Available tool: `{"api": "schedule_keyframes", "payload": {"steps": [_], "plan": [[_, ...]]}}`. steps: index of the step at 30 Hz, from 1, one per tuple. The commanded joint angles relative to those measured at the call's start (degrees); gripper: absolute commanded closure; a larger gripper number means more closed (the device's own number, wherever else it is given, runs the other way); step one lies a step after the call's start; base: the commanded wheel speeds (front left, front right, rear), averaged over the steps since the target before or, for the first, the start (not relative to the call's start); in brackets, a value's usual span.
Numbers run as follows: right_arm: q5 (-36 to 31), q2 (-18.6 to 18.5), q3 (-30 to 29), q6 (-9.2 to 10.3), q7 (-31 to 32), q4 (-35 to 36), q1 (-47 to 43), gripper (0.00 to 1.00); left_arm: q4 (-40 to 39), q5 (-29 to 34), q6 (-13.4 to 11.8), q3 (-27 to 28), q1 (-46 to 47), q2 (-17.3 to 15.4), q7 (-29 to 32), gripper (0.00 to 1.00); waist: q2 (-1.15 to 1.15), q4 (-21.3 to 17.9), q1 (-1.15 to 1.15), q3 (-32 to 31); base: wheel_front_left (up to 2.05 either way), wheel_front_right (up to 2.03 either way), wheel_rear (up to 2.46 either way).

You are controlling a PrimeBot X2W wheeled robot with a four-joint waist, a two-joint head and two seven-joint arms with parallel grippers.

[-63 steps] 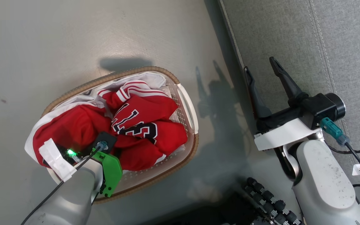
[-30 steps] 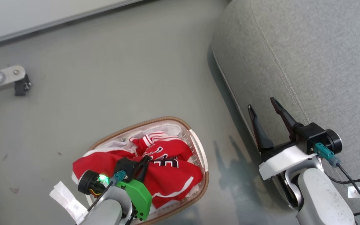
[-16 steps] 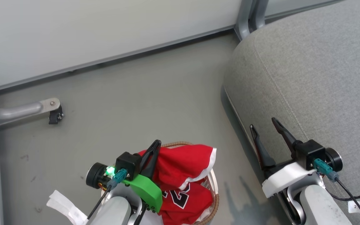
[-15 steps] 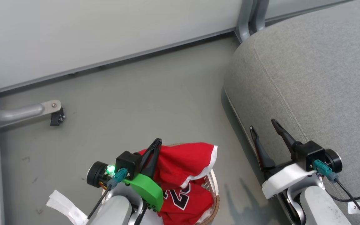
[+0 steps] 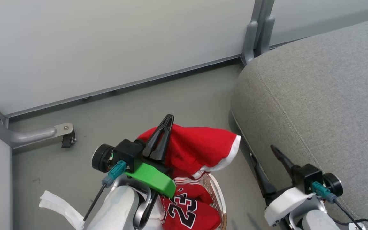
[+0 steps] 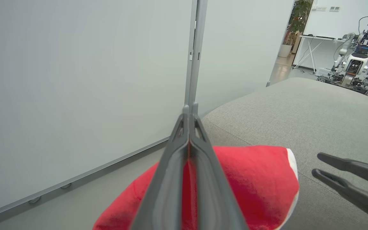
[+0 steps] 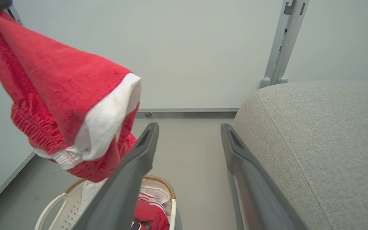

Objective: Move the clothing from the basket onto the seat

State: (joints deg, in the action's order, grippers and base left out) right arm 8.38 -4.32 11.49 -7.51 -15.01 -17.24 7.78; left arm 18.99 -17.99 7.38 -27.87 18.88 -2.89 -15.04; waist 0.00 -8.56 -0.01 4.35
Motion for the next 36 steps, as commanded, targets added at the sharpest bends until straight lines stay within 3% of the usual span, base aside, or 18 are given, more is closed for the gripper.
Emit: {"api": "schedule_keyframes", "payload": {"steps": [1,15,28,36], "plan": [[0.4,-0.4,0.8,0.04,-0.2,-0.5,-0.9,0.0,-1.1,-0.7,0.2,-0.1,0.8,-0.1,-0.2,1.0,0.0,0.2,0.01,-0.7,0.0,0.0,0.0],[5.1,-5.7,18.9,0.04,-0.2,-2.3,0.8,0.0,-3.3,-2.0,0.2,-2.3,1.4,-0.1,-0.2,1.0,0.0,2.2,0.01,-2.1,0.0,0.0,0.0],[0.3,-4.0,22.0,0.04,-0.2,-3.1,5.6,0.0,-3.3,-3.6,0.2,-5.5,1.6,-0.1,-0.2,1.0,0.0,5.1,0.01,-2.6,0.0,0.0,0.0],[0.8,-2.6,25.6,0.04,-0.2,-3.2,7.9,0.0,-3.4,-4.6,0.2,-7.9,2.0,-0.1,-0.2,1.0,0.0,7.0,0.01,-2.4,0.0,0.0,0.0]]}}
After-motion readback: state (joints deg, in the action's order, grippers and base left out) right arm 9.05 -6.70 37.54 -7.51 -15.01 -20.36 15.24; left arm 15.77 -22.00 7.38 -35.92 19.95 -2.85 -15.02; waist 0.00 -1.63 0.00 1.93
